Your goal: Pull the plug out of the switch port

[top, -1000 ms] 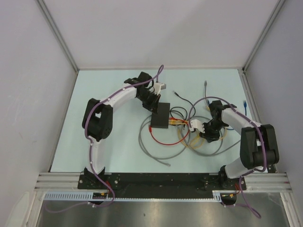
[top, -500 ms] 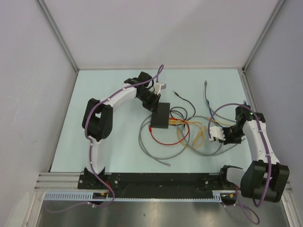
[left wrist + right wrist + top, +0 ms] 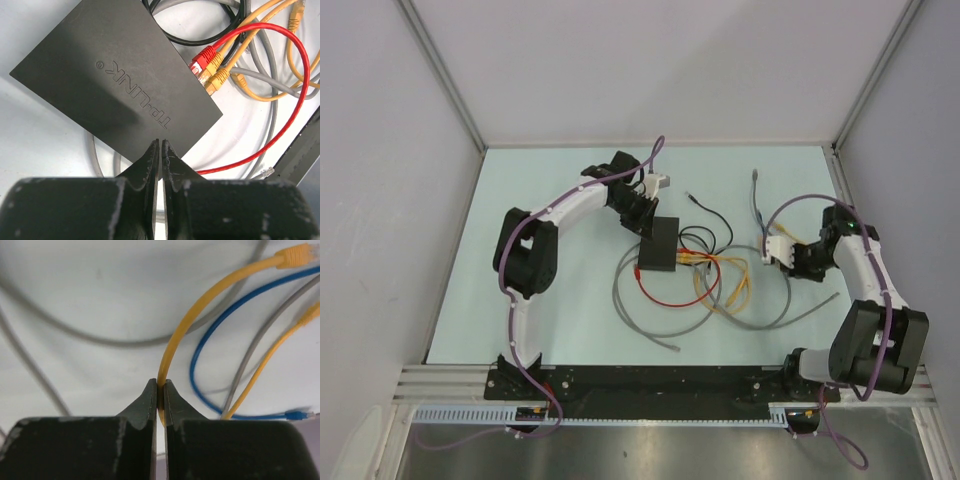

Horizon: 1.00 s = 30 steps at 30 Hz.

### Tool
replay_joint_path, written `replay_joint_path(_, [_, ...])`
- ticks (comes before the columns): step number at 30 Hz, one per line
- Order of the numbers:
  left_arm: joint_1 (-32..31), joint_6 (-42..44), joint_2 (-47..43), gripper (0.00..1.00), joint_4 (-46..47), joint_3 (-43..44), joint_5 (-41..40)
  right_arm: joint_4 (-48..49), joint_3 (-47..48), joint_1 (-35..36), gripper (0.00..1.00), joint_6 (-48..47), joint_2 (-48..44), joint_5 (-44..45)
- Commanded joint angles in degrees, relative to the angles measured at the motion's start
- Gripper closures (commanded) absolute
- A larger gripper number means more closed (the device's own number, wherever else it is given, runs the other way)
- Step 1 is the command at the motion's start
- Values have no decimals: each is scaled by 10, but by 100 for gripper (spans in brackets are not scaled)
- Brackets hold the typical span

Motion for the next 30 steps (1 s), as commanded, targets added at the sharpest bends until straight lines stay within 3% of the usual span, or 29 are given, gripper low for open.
replay_joint_path(1, [1,2,-18,90,8,3,4,147,27,69,99,257,39,-37])
replay_joint_path(4, [1,4,-21,90,6,3,1,208,52,113,89,379,63,-25])
replay_joint_path(5, [1,4,-22,90,5,2,-2,219,59,118,69,445,76,-27])
replay_joint_path(8, [1,8,-24,89,4,0,-6,277,82,138,30,584,93,-11])
replay_joint_path(9, [1,7,-25,89,3,-1,-8,297,89,138,26,610,99,-9])
replay_joint_path(14, [2,13,-28,77,-6,-1,-6,333,169,149,22,753,154,-42])
replay_joint_path(17, [5,26,-31,65,-11,-2,8,336,227,147,26,835,214,-141])
replay_joint_path(20, [10,38,-39,60,-18,1,32,355,240,161,30,940,274,-226])
replay_joint_path(22, [22,52,-50,58,-27,3,89,365,242,170,30,992,320,-297])
replay_joint_path(24, [30,61,-53,58,-30,1,100,377,242,190,30,990,336,-341])
replay_joint_path(27, [39,74,-40,73,-46,7,129,382,245,220,30,970,356,-385])
replay_joint_path(28, [41,73,-24,87,-56,10,139,376,249,226,31,970,365,-392])
replay_joint_path(30, [47,55,-7,100,-57,16,172,373,252,240,33,978,389,-413])
